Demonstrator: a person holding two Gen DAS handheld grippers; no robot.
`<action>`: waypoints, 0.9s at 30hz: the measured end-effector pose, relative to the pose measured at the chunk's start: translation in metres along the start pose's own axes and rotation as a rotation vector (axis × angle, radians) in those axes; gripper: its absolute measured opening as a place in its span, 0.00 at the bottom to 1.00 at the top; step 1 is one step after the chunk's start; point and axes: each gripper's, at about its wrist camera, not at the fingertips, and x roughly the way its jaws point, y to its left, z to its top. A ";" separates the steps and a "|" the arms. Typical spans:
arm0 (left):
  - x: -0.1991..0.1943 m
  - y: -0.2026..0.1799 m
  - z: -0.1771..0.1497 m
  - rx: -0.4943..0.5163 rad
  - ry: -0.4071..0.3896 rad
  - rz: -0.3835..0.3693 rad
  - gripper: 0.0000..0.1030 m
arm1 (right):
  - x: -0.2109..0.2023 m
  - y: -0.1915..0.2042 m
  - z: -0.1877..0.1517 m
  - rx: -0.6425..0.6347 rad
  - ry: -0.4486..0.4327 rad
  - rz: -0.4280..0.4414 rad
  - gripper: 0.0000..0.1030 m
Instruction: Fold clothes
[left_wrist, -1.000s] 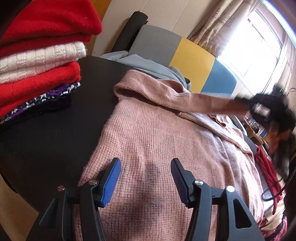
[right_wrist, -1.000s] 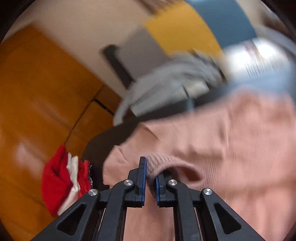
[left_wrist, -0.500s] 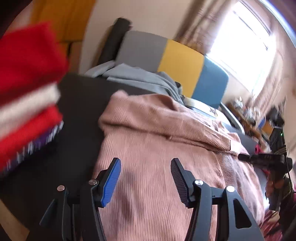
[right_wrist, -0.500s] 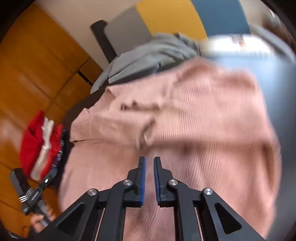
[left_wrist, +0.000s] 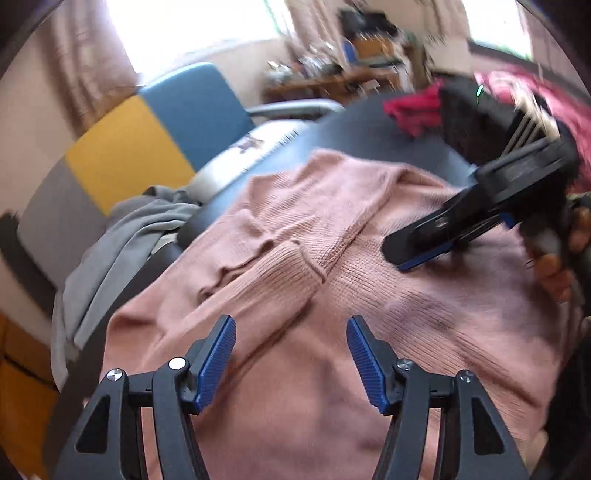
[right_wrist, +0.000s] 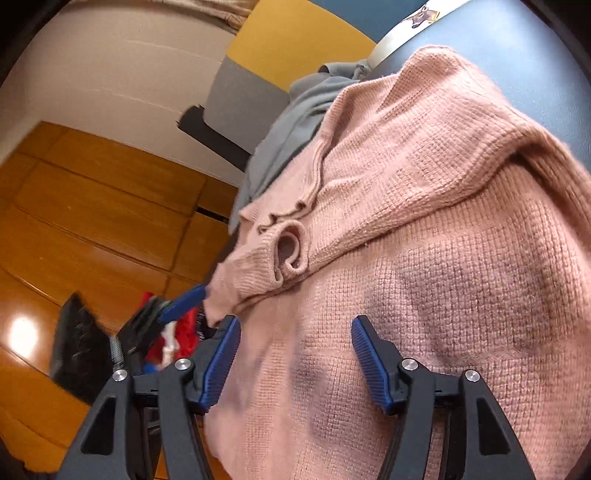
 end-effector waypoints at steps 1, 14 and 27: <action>0.007 -0.001 0.005 0.014 0.015 0.005 0.62 | -0.001 -0.002 -0.001 0.001 -0.009 0.020 0.62; 0.001 0.061 0.003 -0.389 -0.010 -0.192 0.04 | 0.000 0.004 -0.017 -0.154 -0.061 0.130 0.73; -0.084 0.100 -0.036 -0.628 -0.232 -0.237 0.04 | 0.025 0.015 -0.007 0.216 0.034 0.484 1.00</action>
